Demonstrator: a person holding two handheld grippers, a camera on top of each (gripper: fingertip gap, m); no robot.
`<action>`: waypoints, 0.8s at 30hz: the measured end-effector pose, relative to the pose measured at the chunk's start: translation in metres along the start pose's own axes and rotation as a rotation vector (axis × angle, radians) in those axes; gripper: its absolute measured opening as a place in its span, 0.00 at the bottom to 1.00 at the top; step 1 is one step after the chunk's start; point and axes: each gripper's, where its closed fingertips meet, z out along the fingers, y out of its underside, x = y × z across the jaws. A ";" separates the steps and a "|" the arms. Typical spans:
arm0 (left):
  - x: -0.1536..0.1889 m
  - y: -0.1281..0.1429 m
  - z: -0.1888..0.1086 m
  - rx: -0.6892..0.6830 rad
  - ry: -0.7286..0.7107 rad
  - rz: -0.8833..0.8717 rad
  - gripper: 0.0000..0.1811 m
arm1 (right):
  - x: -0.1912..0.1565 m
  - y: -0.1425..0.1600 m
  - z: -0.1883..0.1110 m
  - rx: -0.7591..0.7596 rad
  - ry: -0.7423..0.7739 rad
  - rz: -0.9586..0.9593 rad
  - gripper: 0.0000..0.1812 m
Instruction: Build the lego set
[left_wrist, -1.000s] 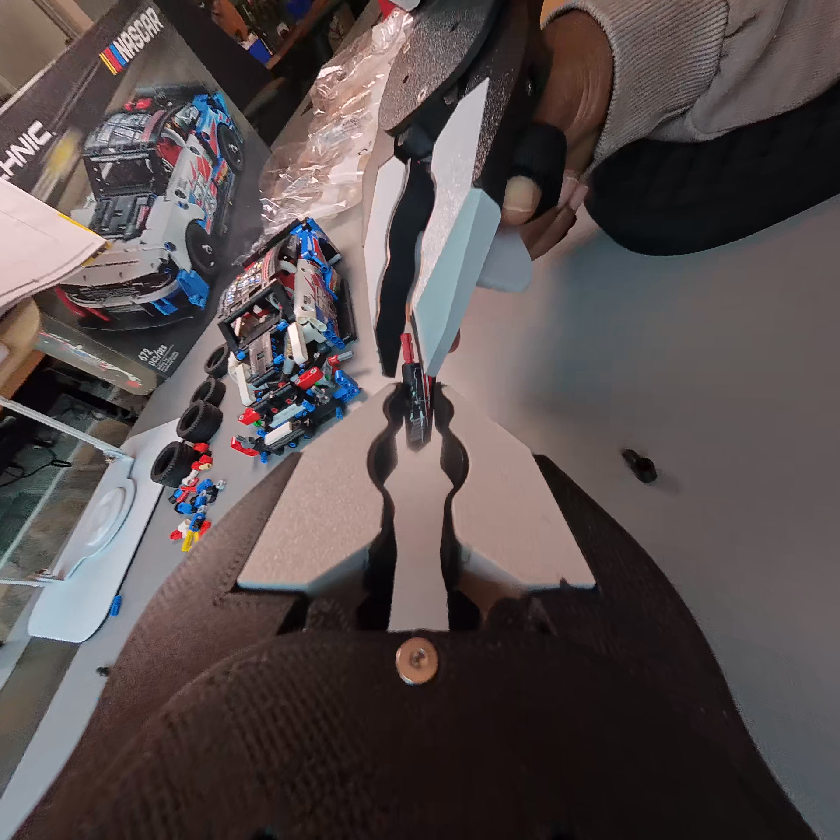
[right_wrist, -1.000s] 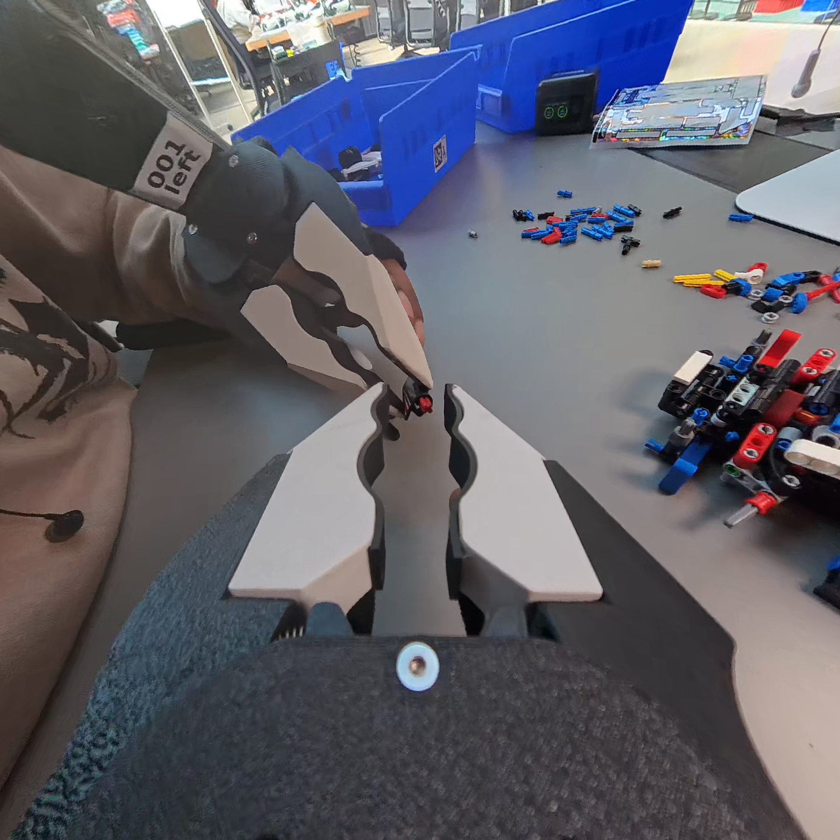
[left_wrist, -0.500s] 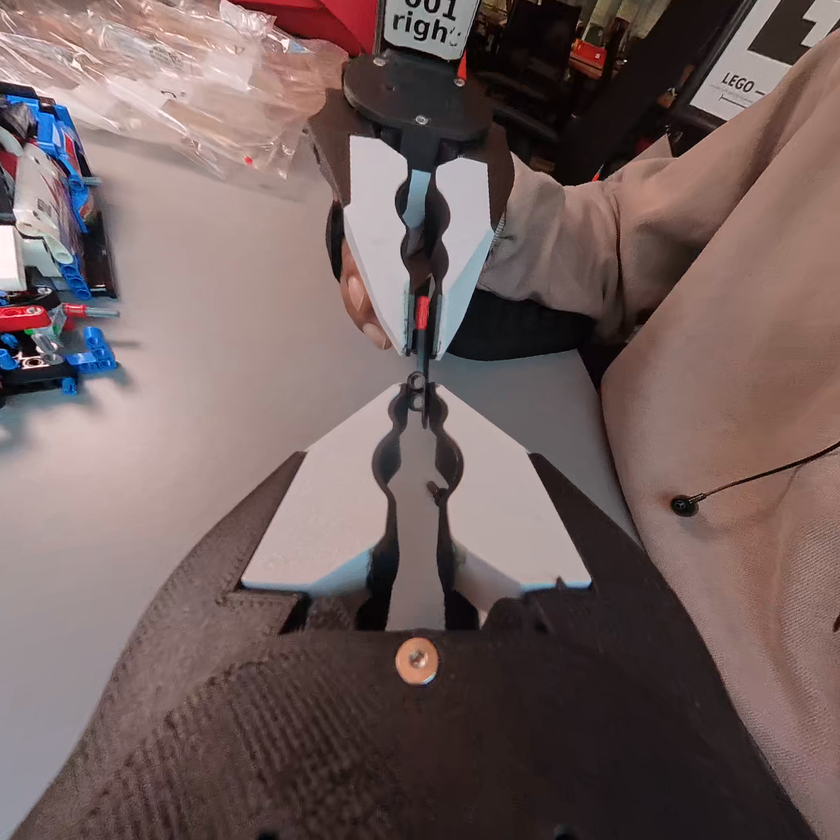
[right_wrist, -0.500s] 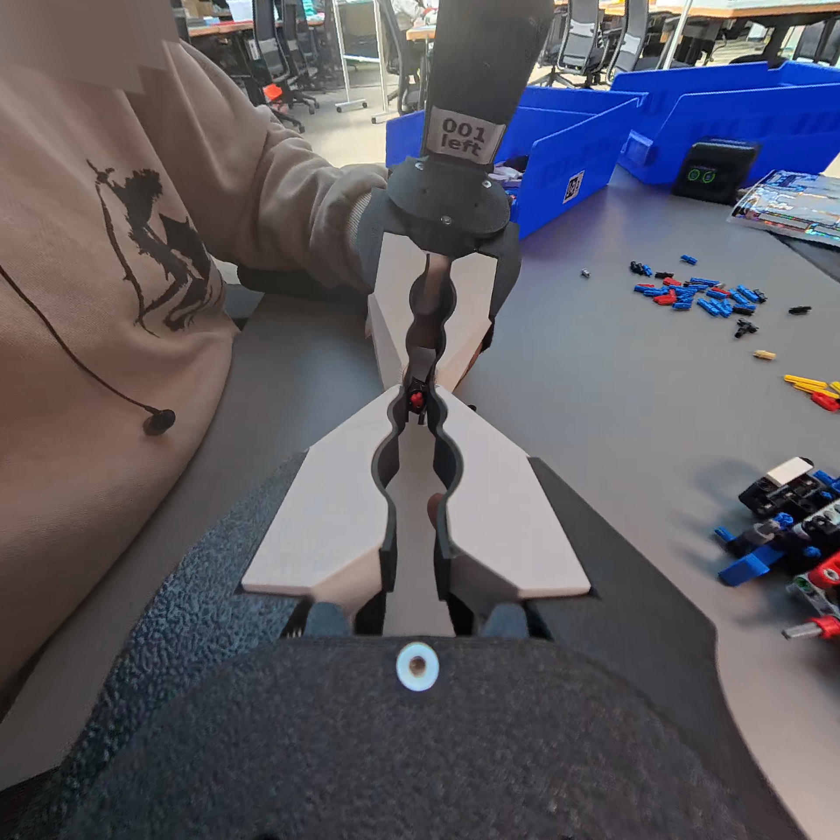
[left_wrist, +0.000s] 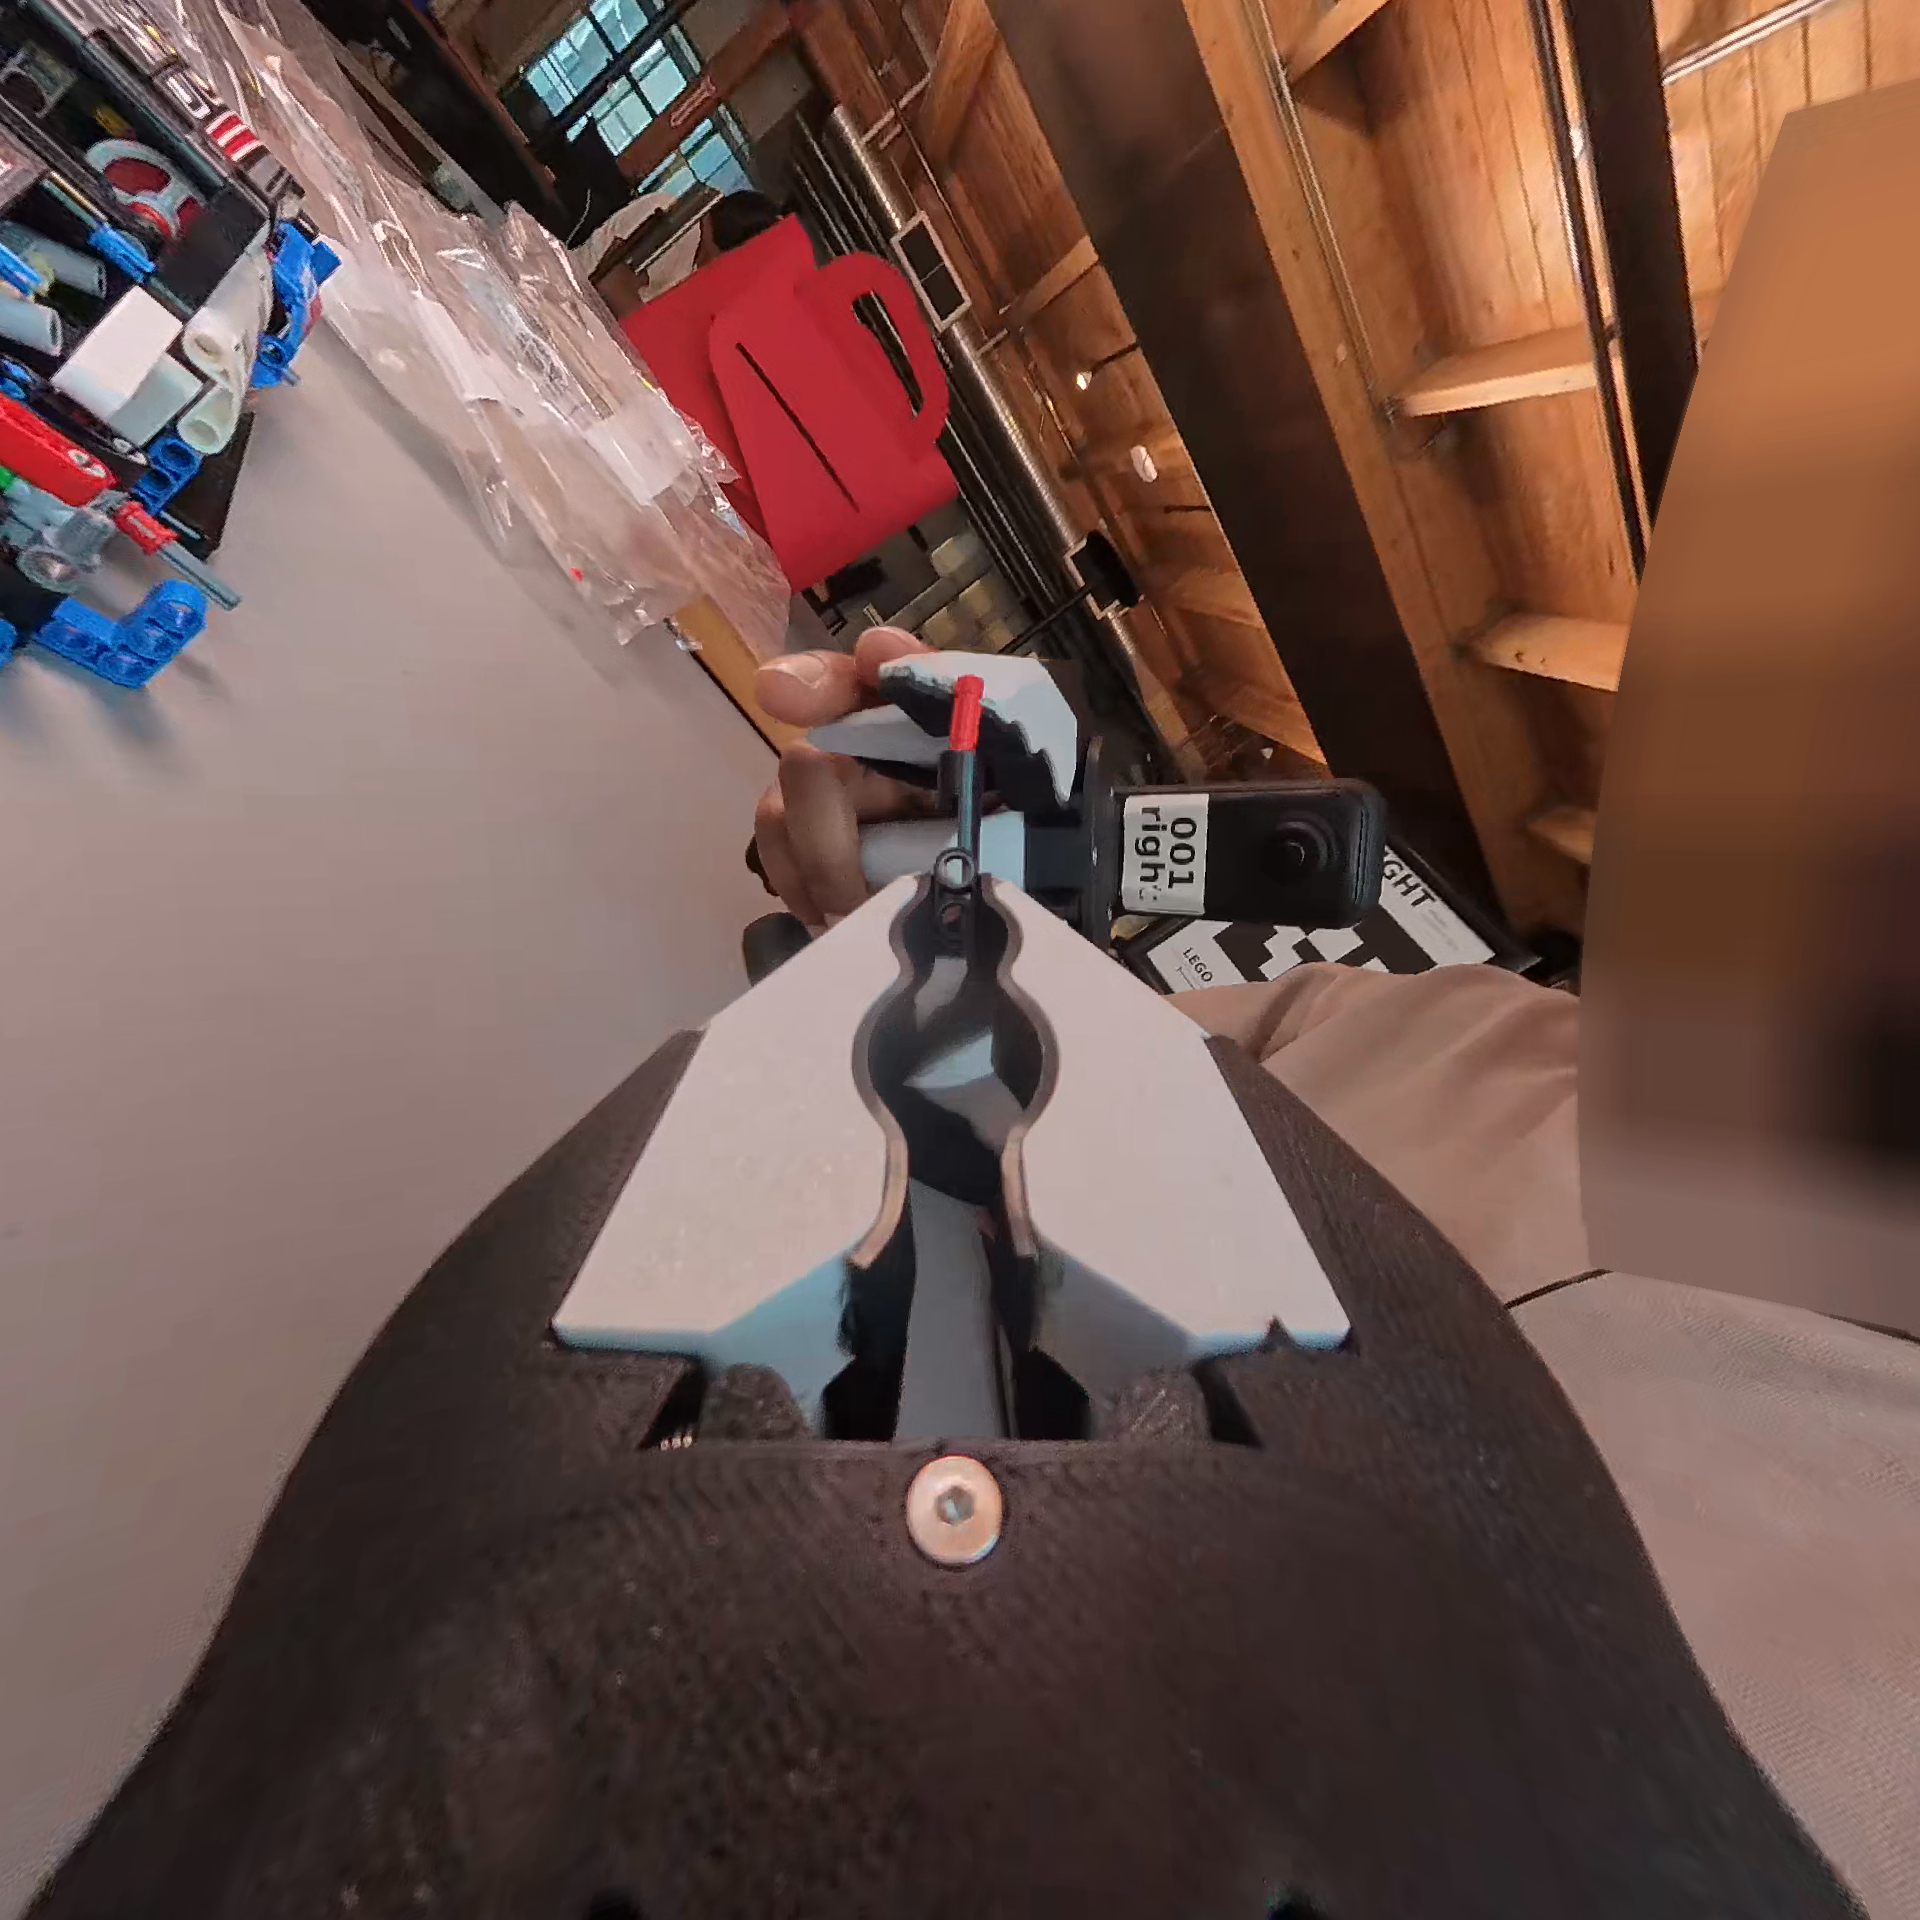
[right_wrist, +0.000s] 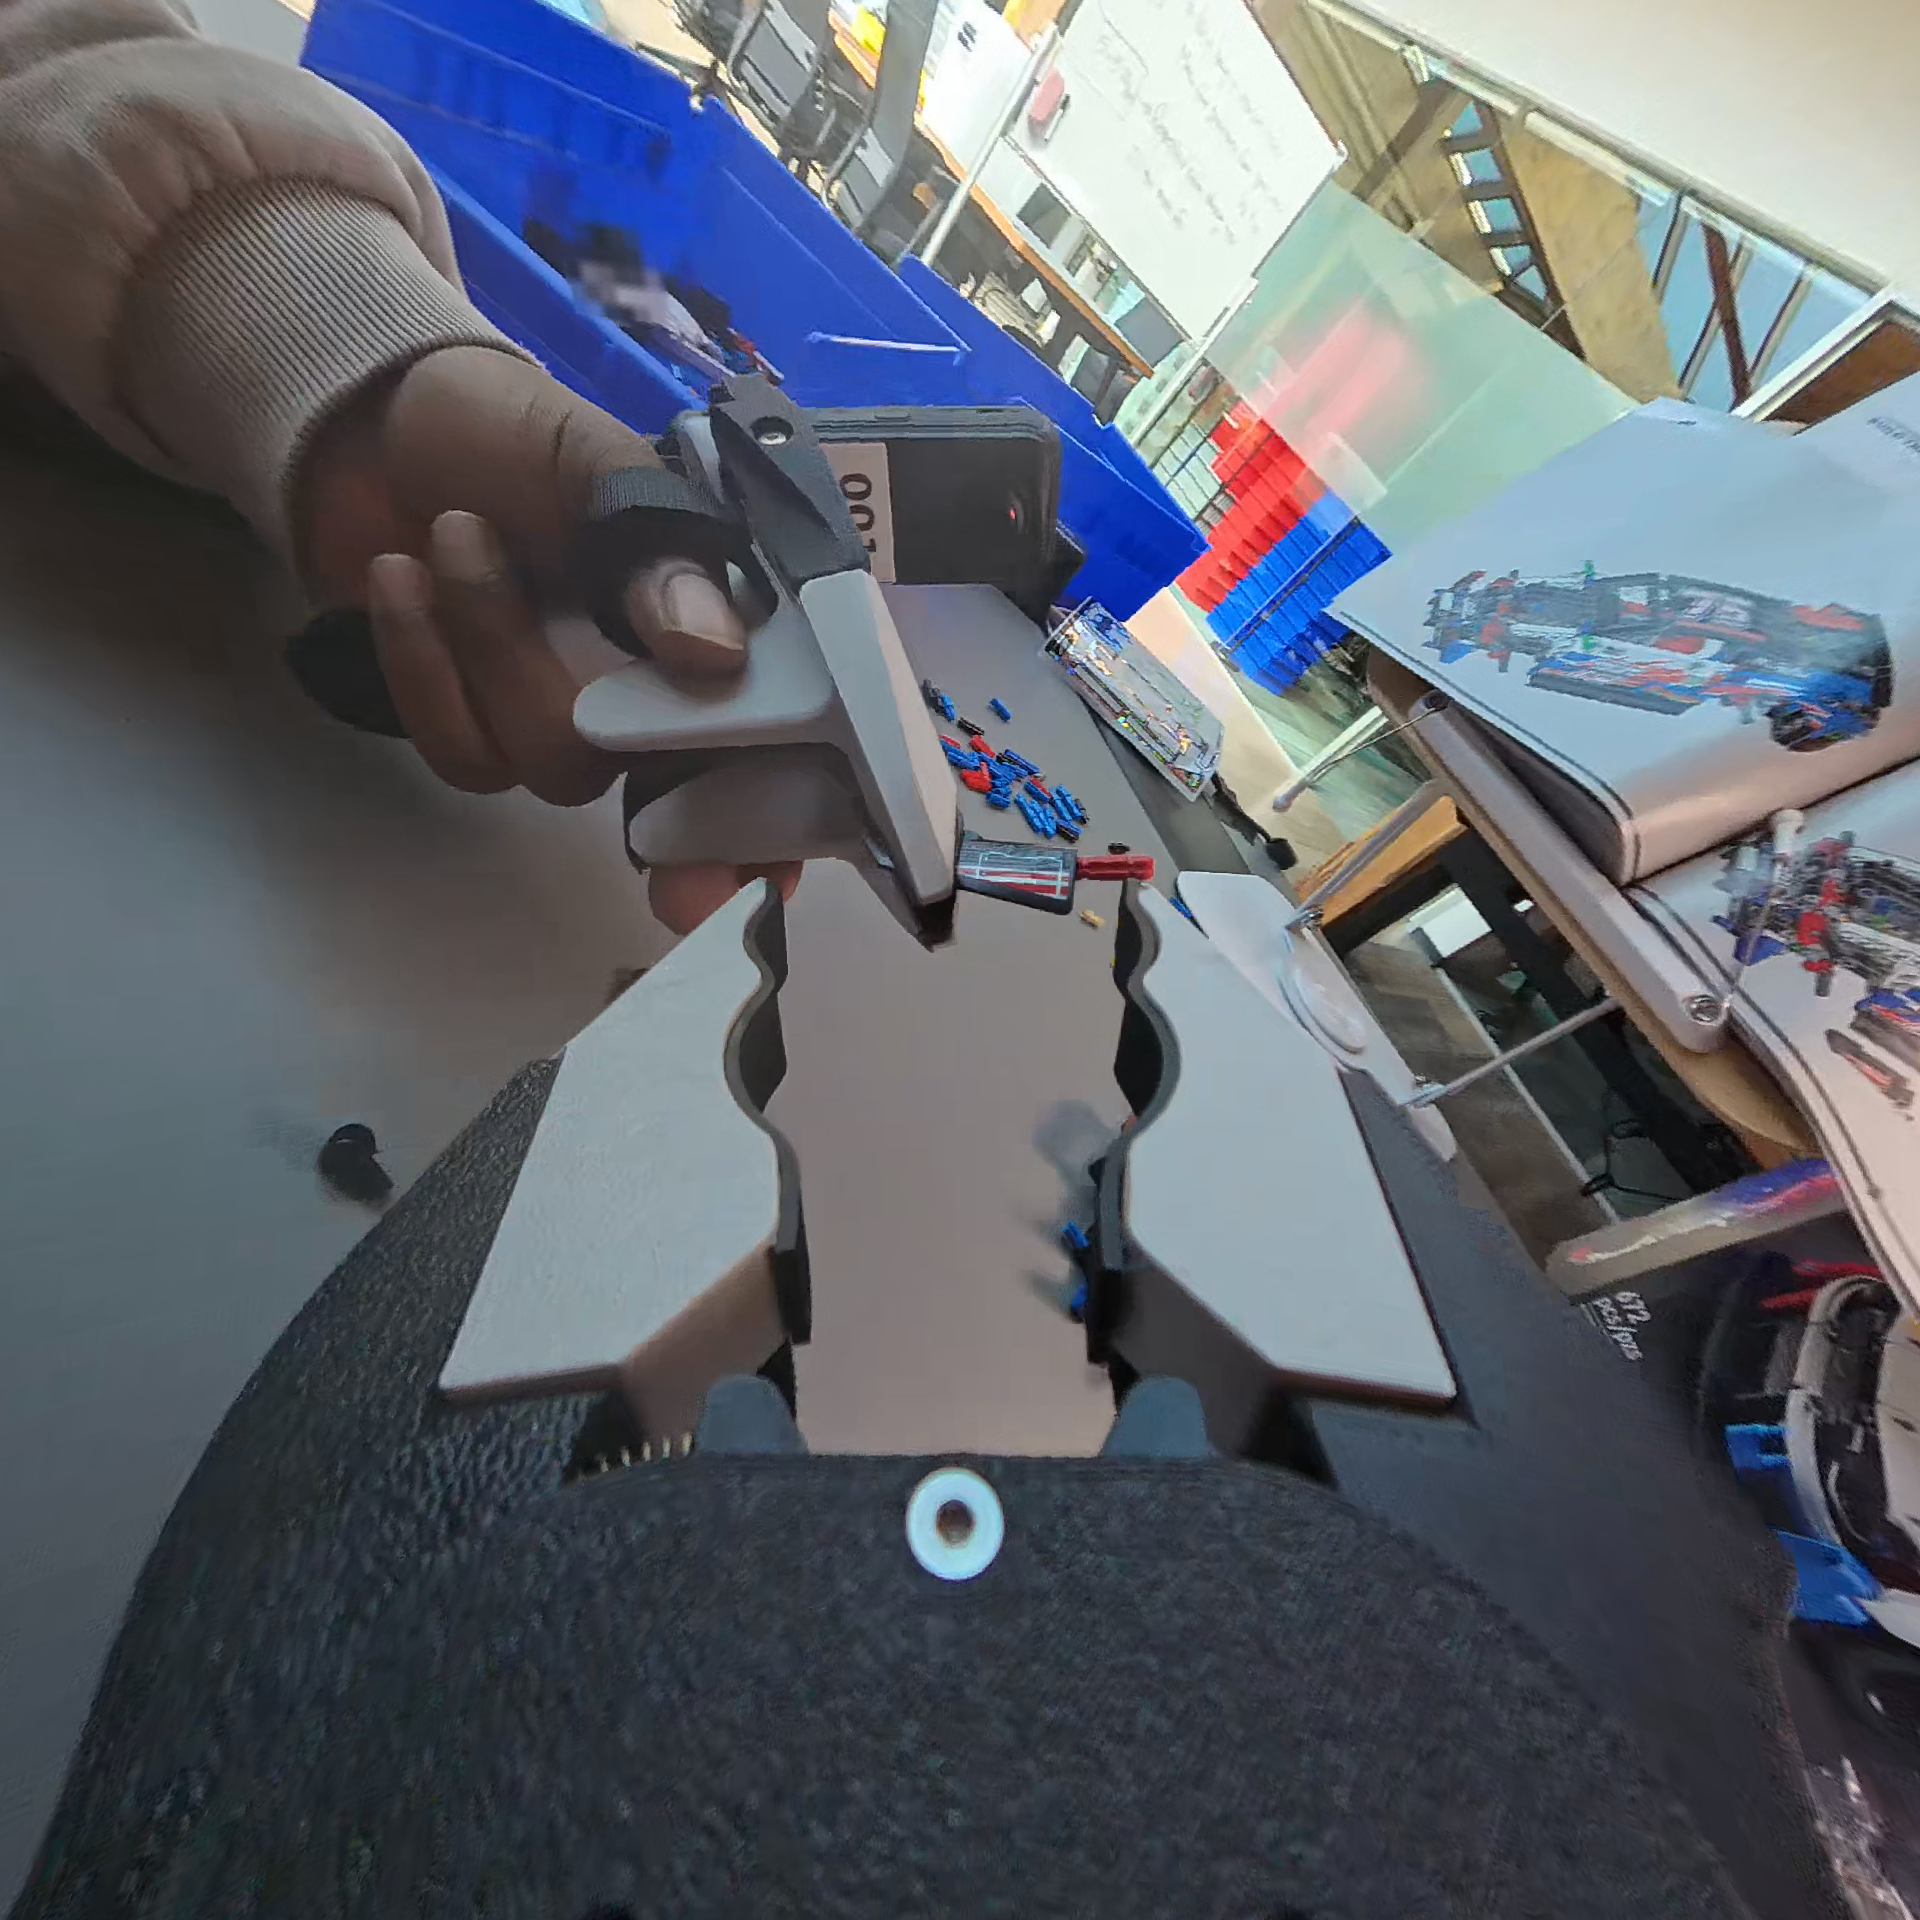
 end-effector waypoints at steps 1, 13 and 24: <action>-0.001 0.000 0.000 0.002 0.000 -0.008 0.03 | 0.002 0.000 0.001 -0.006 0.024 -0.013 0.34; 0.002 0.009 0.003 -0.009 0.012 -0.062 0.03 | 0.004 -0.006 0.006 0.003 0.071 0.008 0.30; 0.006 0.015 0.003 -0.054 0.032 -0.073 0.03 | -0.002 -0.008 0.004 0.014 0.052 -0.001 0.30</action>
